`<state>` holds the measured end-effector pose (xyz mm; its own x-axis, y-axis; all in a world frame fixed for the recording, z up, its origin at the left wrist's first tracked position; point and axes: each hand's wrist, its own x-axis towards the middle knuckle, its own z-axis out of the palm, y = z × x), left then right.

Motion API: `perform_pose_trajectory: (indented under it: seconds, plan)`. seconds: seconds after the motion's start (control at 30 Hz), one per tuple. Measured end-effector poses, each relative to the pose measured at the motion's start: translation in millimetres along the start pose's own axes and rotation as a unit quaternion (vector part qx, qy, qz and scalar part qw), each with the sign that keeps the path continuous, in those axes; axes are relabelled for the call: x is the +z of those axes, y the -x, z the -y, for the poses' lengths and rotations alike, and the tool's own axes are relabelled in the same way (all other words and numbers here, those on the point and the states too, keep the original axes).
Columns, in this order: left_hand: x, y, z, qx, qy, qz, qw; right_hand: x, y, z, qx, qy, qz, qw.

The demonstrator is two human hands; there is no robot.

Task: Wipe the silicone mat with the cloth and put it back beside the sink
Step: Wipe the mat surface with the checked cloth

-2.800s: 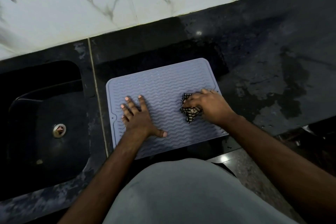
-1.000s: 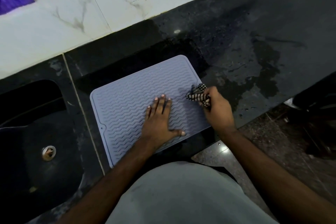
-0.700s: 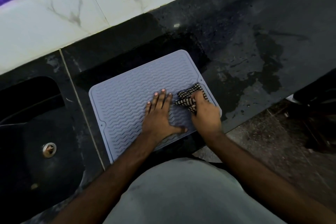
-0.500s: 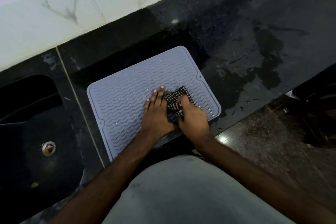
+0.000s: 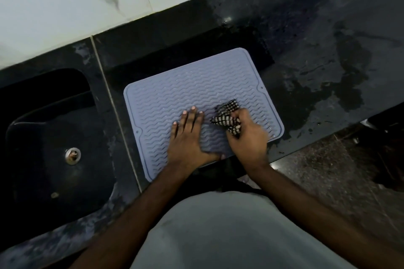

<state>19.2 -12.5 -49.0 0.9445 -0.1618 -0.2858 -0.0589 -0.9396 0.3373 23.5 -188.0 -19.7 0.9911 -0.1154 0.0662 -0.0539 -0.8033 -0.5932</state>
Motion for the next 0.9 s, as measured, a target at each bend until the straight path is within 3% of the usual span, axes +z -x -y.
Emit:
perform_pose_trajectory:
  seconds: [0.17,0.33,0.47,0.67,0.9]
  plan:
    - [4,1,5,0.015,0.005,-0.008,1.0,27,22,31,-0.05,-0.002,0.064,0.997]
    - [-12,7,14,0.048,-0.004,0.01,0.999,23,19,28,-0.043,0.003,0.057,0.997]
    - [-23,30,49,0.004,-0.071,-0.026,0.997,29,22,25,-0.035,-0.006,0.036,0.999]
    - [-10,34,64,-0.034,-0.008,-0.03,0.999,43,36,43,0.018,-0.053,-0.035,0.998]
    - [-8,35,66,-0.027,0.016,-0.038,0.999,68,51,76,-0.028,-0.049,0.023,0.998]
